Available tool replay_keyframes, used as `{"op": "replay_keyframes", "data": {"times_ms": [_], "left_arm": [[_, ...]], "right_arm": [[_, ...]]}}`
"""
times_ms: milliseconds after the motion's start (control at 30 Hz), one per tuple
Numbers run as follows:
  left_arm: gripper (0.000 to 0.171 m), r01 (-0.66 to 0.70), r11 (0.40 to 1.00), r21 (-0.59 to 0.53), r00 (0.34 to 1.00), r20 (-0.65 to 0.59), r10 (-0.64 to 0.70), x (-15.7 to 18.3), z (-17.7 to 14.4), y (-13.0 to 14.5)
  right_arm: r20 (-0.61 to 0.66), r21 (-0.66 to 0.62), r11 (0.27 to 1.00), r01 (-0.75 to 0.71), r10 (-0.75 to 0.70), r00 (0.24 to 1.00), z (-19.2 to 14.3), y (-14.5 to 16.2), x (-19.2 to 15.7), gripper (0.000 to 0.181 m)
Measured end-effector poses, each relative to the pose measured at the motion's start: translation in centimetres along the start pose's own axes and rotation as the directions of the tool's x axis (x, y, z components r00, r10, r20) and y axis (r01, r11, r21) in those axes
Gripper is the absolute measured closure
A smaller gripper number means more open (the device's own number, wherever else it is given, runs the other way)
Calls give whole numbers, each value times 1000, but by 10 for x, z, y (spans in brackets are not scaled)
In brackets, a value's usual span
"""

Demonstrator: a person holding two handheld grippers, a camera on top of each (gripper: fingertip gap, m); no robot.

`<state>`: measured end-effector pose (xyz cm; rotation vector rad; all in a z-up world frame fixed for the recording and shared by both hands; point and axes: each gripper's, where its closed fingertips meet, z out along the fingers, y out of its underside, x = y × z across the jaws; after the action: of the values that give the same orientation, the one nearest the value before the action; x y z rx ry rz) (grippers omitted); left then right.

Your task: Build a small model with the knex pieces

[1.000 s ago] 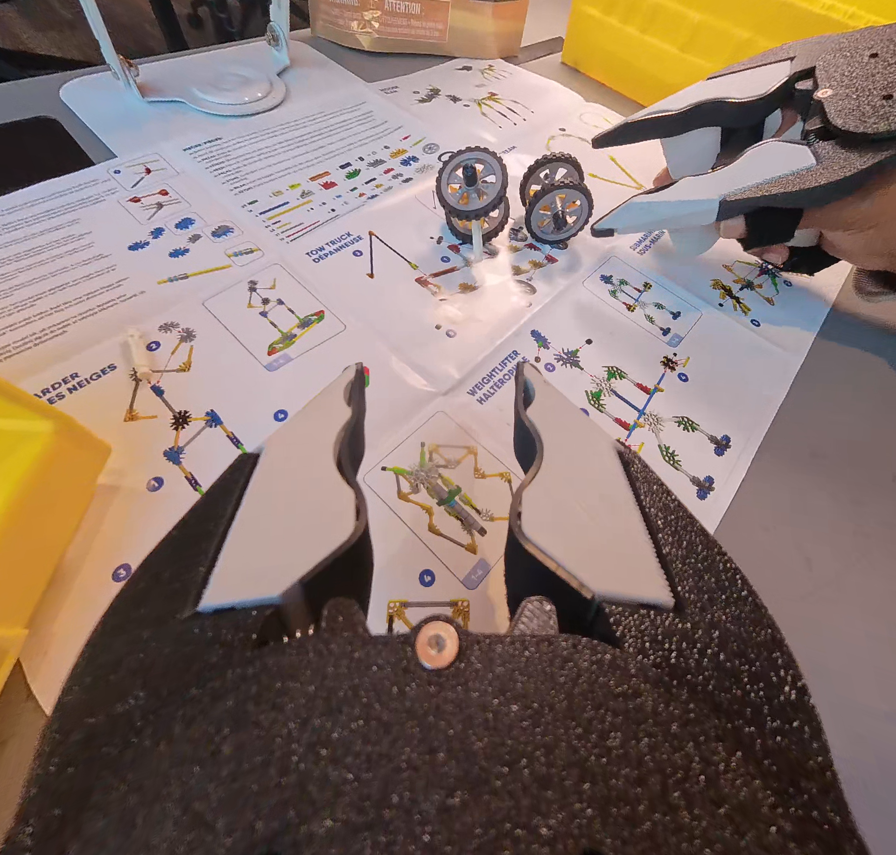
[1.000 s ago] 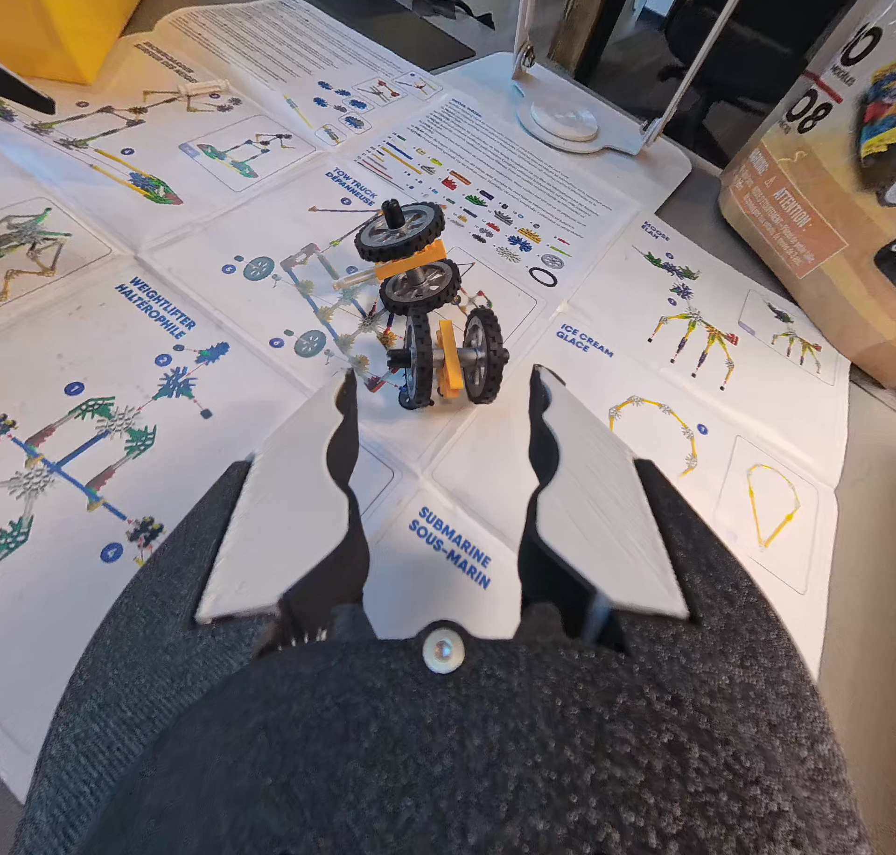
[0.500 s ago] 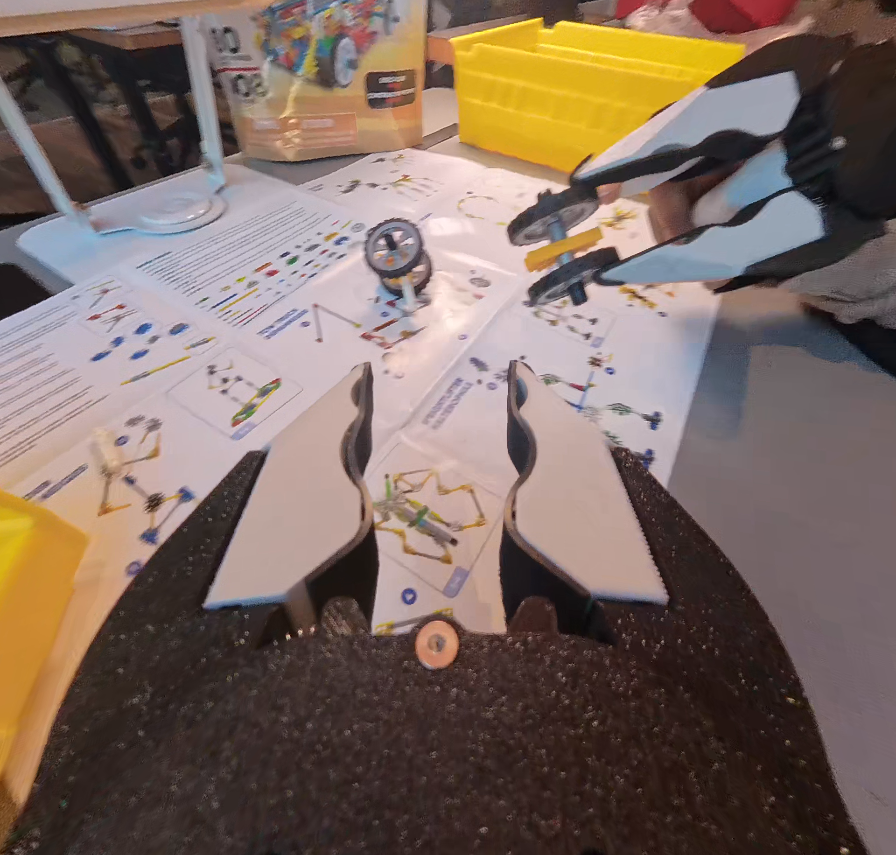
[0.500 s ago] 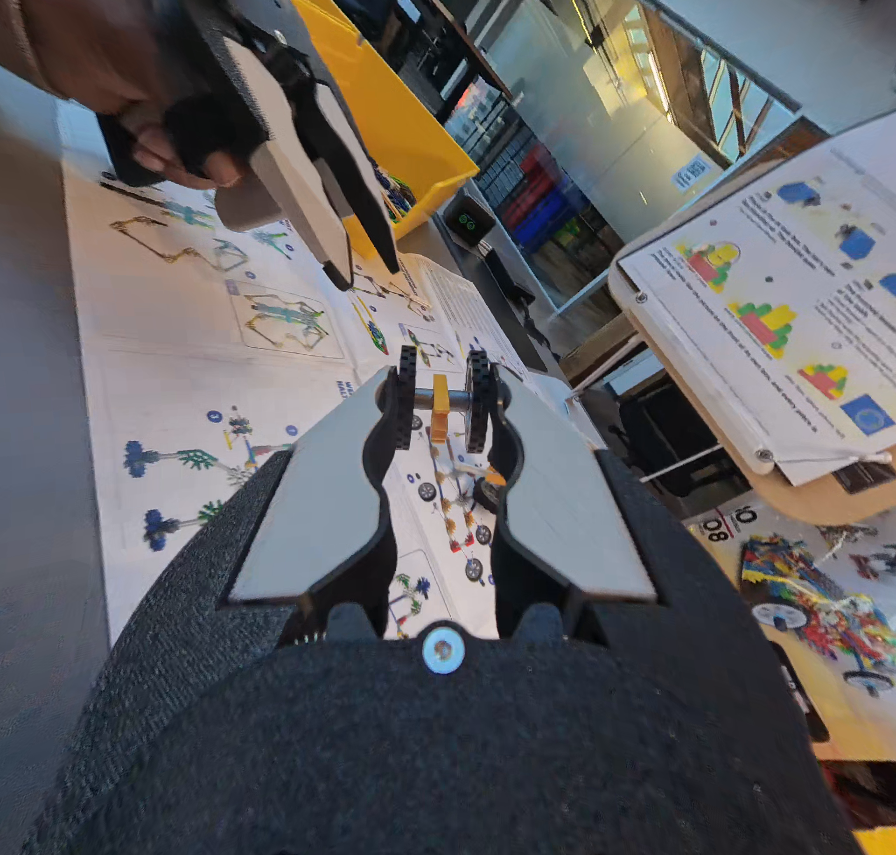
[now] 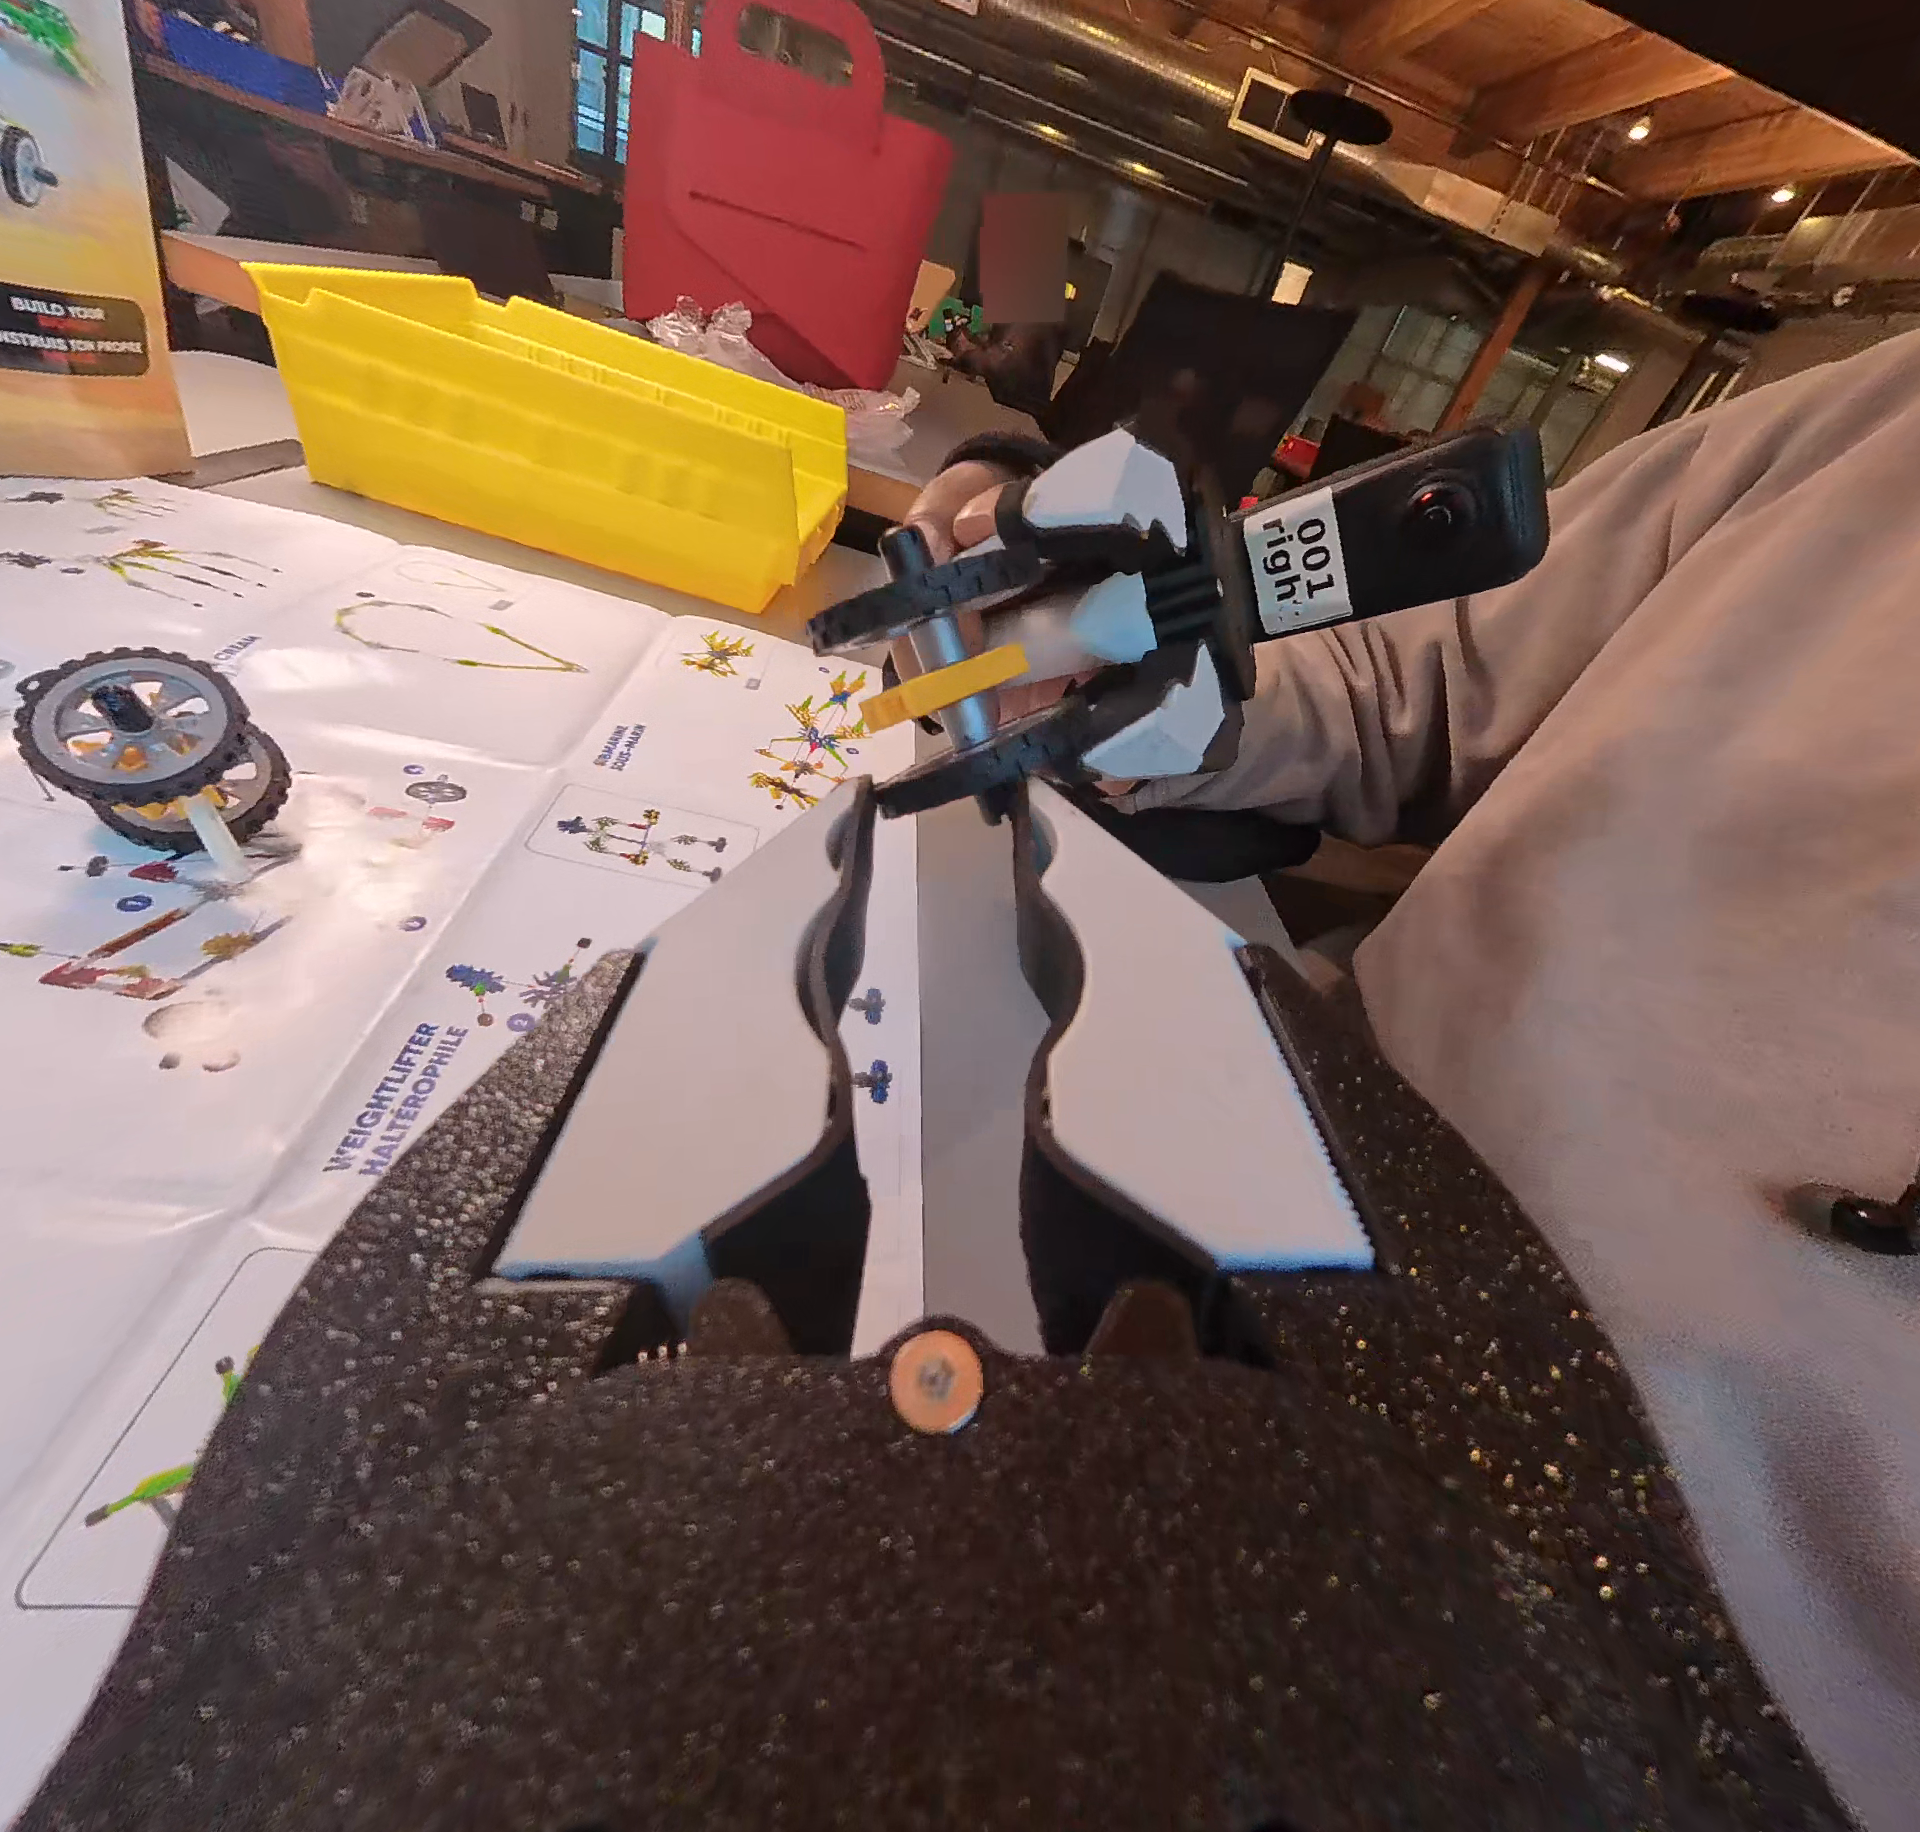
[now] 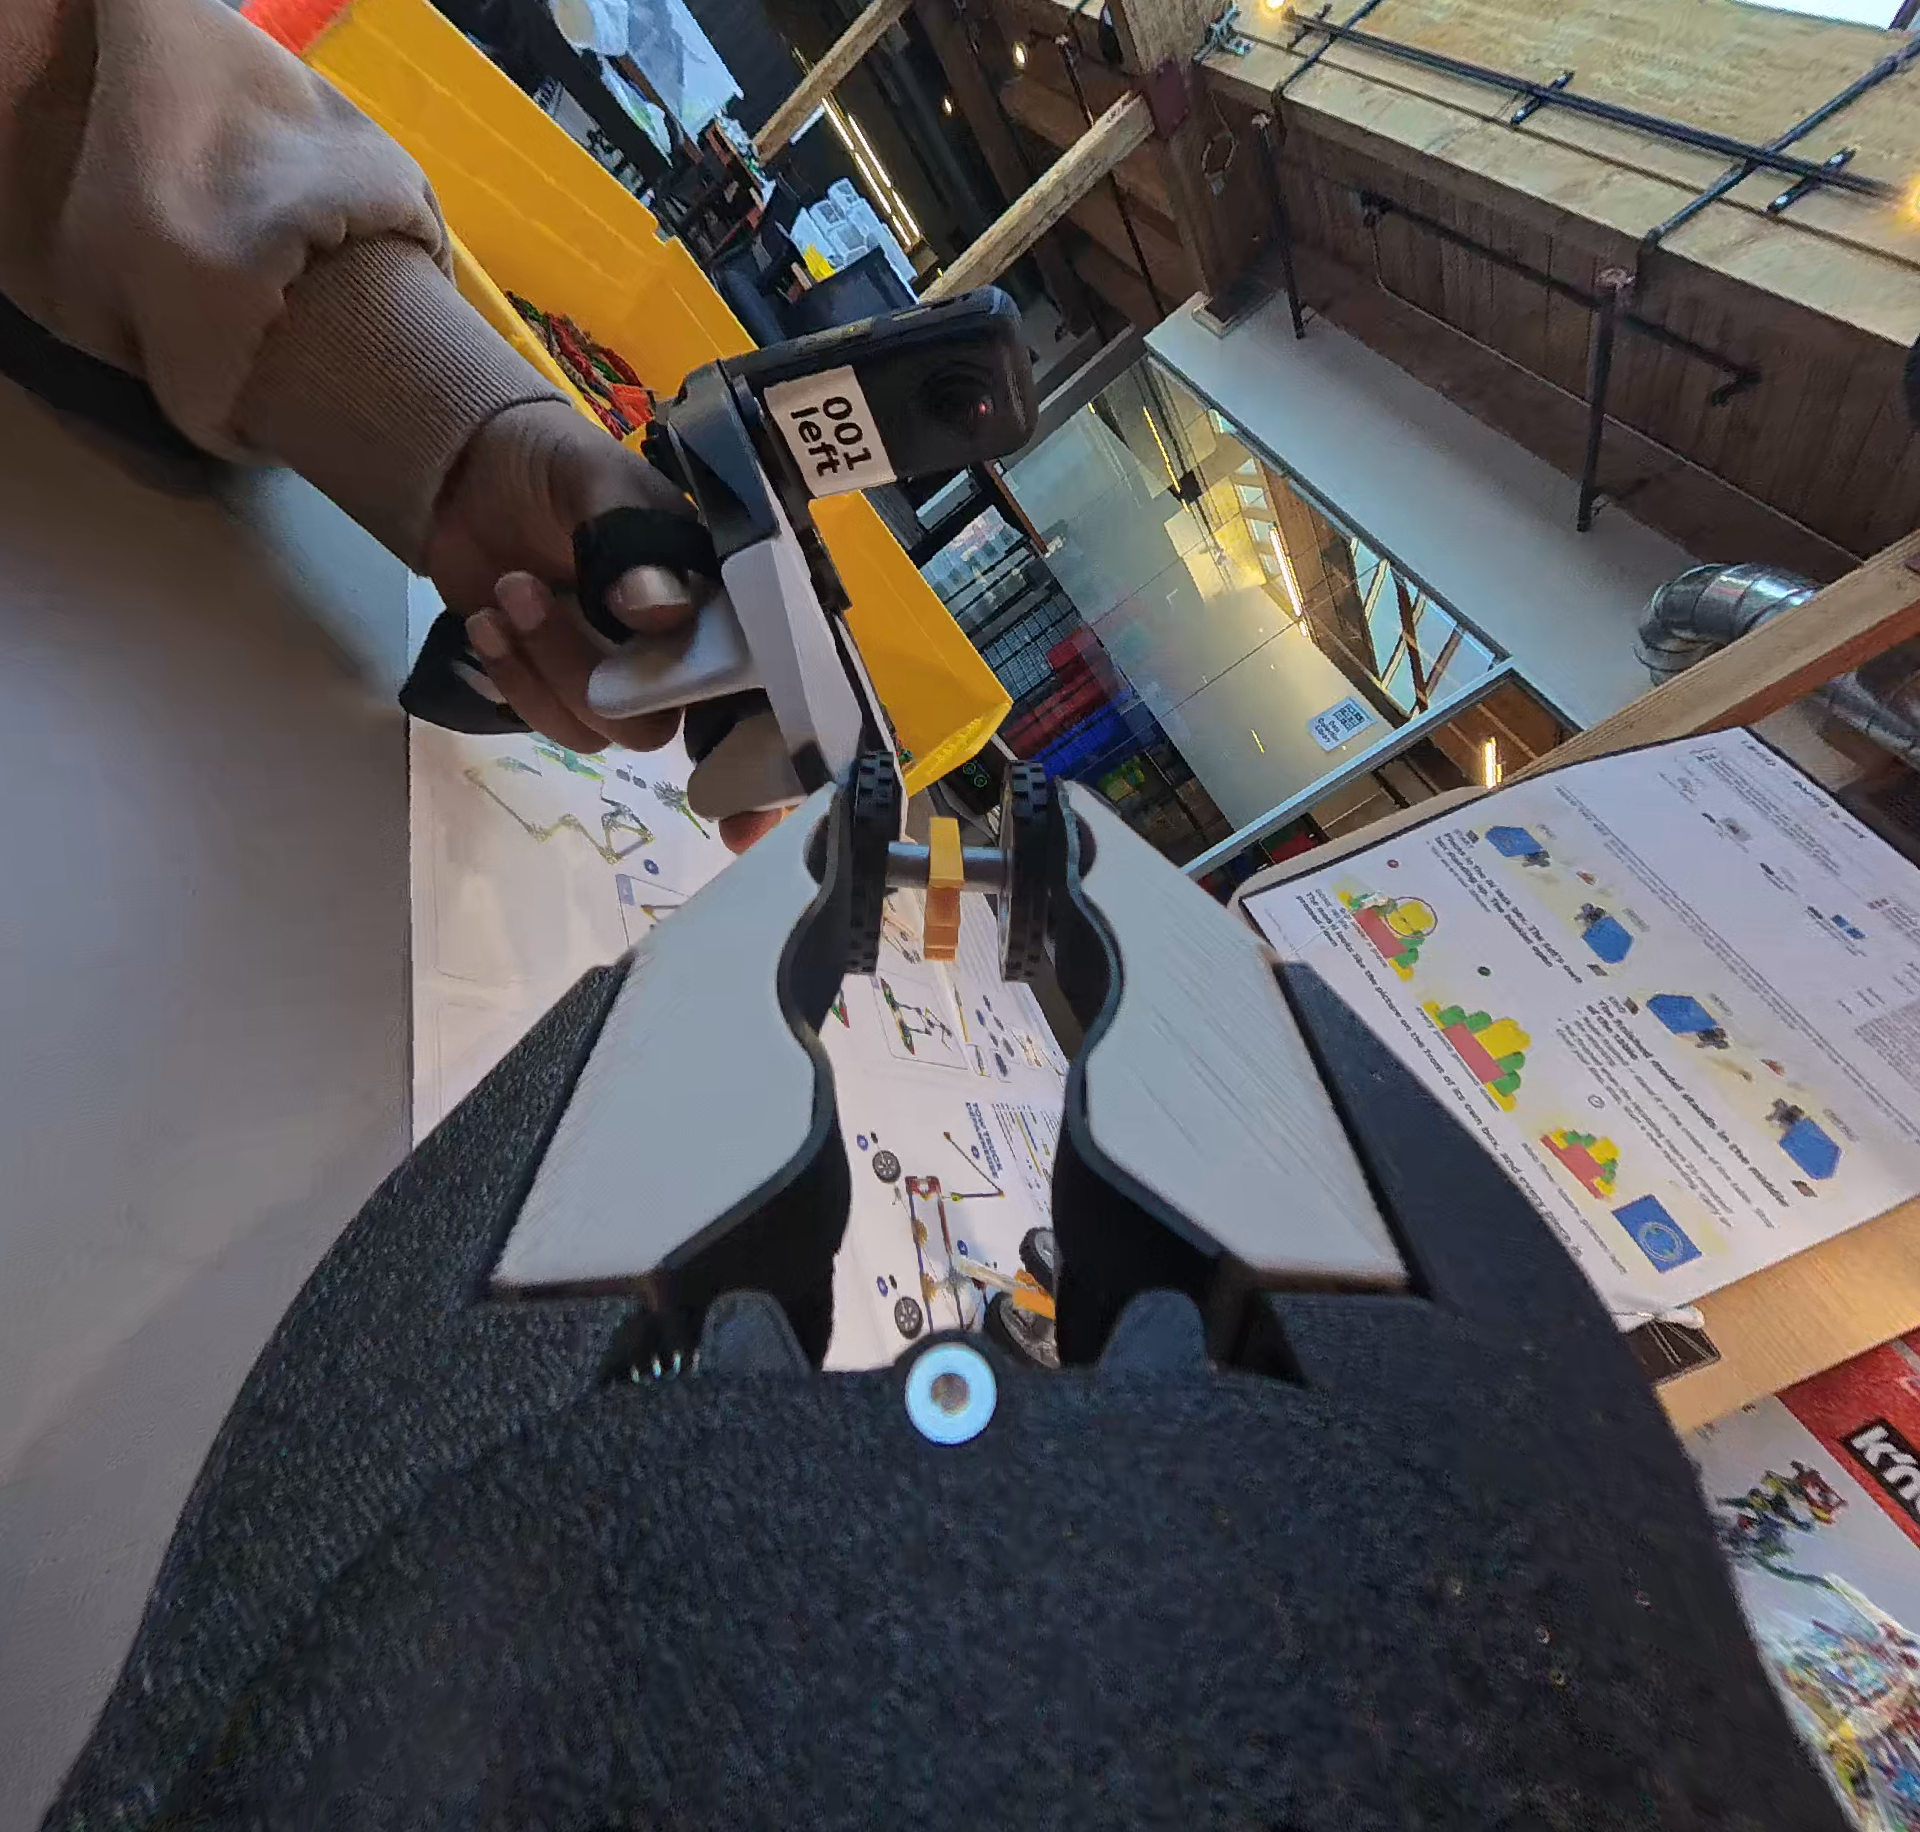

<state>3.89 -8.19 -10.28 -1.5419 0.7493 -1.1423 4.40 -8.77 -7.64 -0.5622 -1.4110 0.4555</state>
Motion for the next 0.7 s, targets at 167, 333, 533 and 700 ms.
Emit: {"op": "replay_keyframes", "data": {"times_ms": [167,333,533,700], "left_arm": [[159,-99,995,-27,991,89,101,-8,-2,2],[164,-217,972,-90,961,155,229,-13,-6,4],[165,-282,952,-119,931,204,301,-17,-10,2],[165,-281,948,-152,927,214,309,-22,-11,7]], "right_arm": [[4,-10,997,-71,71,997,1,7,1,144],[28,-7,974,-228,228,973,2,16,2,143],[67,-43,953,-299,301,951,4,28,-2,139],[111,-95,927,-363,372,922,6,42,-10,135]]}}
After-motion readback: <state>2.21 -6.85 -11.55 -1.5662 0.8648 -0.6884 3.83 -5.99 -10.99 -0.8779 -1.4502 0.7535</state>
